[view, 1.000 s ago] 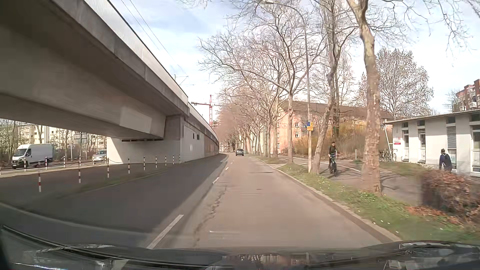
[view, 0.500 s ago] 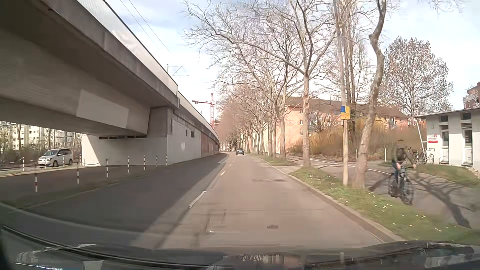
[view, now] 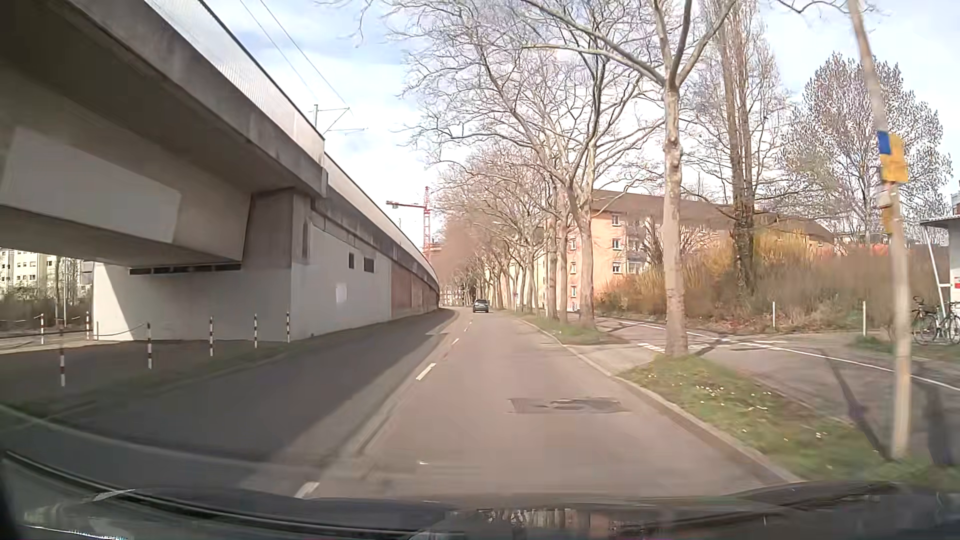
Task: Follow the waypoints while adhering to traffic rules and regulations
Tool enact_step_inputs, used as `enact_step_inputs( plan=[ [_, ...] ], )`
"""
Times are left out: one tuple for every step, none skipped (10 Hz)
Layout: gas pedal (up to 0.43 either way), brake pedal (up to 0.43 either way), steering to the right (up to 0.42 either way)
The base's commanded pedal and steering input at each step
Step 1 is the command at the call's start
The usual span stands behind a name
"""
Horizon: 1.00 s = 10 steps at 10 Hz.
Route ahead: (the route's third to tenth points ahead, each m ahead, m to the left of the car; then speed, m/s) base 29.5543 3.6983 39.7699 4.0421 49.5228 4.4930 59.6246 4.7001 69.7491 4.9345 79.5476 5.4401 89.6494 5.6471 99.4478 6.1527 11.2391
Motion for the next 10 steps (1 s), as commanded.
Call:
enact_step_inputs(
  plan=[
    [0.130,0.000,-0.004],
    [0.130,0.000,-0.004],
    [0.130,0.000,-0.004],
    [0.130,0.000,-0.004],
    [0.130,0.000,-0.003],
    [0.130,0.000,-0.003],
    [0.130,0.000,-0.002],
    [0.130,0.000,-0.002],
    [0.130,0.000,-0.001],
    [0.130,0.000,0.000]
  ],
)
